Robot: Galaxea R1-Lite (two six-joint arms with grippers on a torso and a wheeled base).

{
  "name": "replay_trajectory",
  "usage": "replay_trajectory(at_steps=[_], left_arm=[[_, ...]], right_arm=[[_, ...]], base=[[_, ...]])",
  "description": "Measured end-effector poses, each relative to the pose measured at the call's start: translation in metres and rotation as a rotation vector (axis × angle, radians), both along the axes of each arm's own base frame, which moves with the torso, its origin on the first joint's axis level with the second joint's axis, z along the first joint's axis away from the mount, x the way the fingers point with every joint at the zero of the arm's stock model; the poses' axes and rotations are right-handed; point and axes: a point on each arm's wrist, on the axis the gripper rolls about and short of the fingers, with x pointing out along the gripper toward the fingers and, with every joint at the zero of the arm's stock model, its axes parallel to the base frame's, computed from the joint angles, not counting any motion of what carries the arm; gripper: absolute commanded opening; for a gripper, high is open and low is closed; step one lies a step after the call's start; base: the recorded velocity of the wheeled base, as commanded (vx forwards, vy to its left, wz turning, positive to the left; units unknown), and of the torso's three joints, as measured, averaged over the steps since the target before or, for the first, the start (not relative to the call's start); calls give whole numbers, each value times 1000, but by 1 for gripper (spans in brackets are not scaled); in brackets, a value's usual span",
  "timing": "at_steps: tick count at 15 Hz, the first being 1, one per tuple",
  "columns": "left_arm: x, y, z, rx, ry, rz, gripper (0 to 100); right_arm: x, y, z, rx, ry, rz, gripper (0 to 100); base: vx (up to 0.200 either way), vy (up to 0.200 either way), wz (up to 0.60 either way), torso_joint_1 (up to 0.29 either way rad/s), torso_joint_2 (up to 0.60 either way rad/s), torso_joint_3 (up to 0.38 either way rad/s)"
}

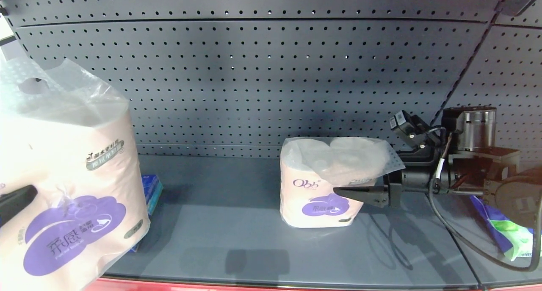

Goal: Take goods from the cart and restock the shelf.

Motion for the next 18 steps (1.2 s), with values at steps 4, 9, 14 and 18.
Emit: replay_trajectory(at_steps=[4, 9, 14, 18], left_arm=[[1, 0, -1, 2, 6, -1, 0], [1, -1, -2, 4, 9, -1, 0], [2, -1, -2, 3, 11, -1, 0], [2, -1, -3, 4, 14, -1, 0]], right_arm=[[1, 6, -3, -4, 7, 15, 0], [-12, 8, -5, -15, 19, 21, 0], [-52, 19, -12, -63, 40, 24, 0], [-72, 23, -13, -83, 43, 37, 0]], base=[[0, 0, 0, 0, 0, 0], [0, 0, 0, 0, 0, 0], [0, 0, 0, 0, 0, 0], [0, 0, 0, 0, 0, 0]])
